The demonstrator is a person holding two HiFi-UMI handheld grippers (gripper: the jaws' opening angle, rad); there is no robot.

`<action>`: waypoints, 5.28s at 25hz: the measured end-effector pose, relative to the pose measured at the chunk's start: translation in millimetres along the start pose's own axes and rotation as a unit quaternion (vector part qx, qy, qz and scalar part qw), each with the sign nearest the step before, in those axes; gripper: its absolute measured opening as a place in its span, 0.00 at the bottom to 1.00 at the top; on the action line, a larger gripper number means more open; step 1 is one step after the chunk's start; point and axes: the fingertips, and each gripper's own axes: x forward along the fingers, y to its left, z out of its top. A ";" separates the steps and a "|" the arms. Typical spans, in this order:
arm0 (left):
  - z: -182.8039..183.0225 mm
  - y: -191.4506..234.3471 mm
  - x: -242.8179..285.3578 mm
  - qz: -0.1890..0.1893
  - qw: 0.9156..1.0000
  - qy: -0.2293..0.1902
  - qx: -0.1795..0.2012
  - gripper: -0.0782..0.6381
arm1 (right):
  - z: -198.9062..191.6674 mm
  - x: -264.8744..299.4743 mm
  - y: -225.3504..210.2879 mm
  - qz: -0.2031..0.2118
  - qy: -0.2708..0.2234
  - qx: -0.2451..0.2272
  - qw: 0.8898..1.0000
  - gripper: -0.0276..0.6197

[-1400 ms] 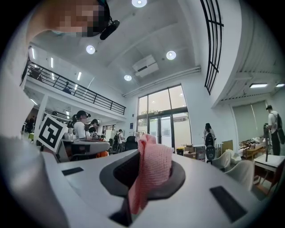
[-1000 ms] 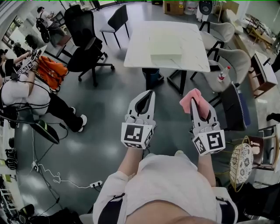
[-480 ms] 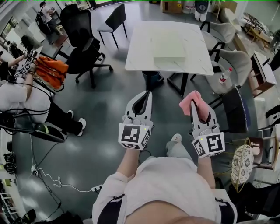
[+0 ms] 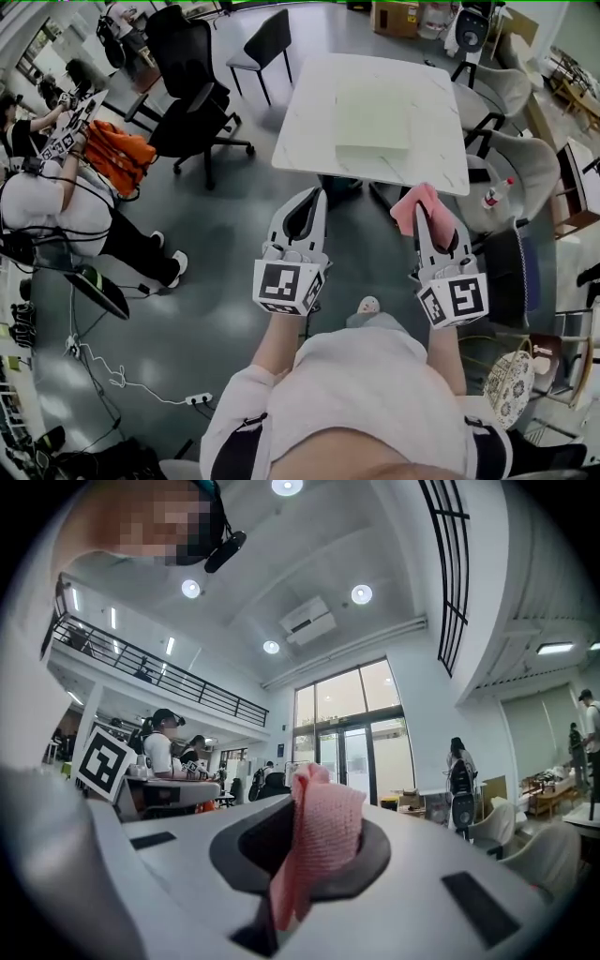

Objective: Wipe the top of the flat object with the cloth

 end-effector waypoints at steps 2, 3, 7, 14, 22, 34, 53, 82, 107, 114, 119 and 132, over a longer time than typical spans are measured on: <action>-0.6 -0.5 20.3 0.007 1.000 -0.004 0.002 0.13 | -0.8 13.8 -18.4 0.009 -0.002 -0.002 1.000 0.09; -1.9 -0.8 30.3 0.011 1.000 -0.004 0.003 0.13 | -1.4 20.2 -26.9 0.013 -0.003 -0.002 1.000 0.09; -4.6 -3.7 68.7 0.021 1.000 -0.006 0.004 0.13 | -3.3 41.8 -58.0 0.028 -0.005 -0.003 1.000 0.09; -11.5 -13.7 114.3 0.024 1.000 -0.006 0.012 0.13 | -15.1 66.7 -97.0 0.042 -0.001 0.004 0.999 0.09; -28.7 12.3 153.8 0.019 1.000 0.007 -0.001 0.13 | -29.7 104.5 -113.1 0.033 0.012 0.010 0.999 0.09; -36.4 105.4 243.2 -0.046 0.999 0.014 -0.006 0.13 | -38.1 219.0 -124.4 -0.034 0.010 0.015 0.999 0.09; -57.7 204.4 296.4 -0.132 0.991 0.023 -0.028 0.13 | -62.2 313.3 -90.2 -0.118 0.033 -0.001 0.992 0.09; -100.2 268.0 404.8 -0.054 0.996 0.062 -0.044 0.13 | -136.7 489.9 -170.9 -0.019 0.143 0.015 0.989 0.09; -161.8 291.8 446.1 0.016 0.989 0.131 -0.061 0.13 | -326.1 609.5 -184.3 0.091 0.395 0.000 0.914 0.09; -165.3 302.8 440.0 0.032 0.988 0.137 -0.067 0.13 | -349.1 610.1 -176.0 0.096 0.433 -0.067 0.894 0.09; -164.3 299.1 444.7 0.026 0.988 0.137 -0.066 0.13 | -347.9 605.5 -191.3 0.084 0.438 -0.063 0.893 0.09; -165.7 270.5 462.8 -0.009 0.988 0.146 -0.055 0.13 | -350.5 562.8 -267.9 0.019 0.454 -0.053 0.889 0.09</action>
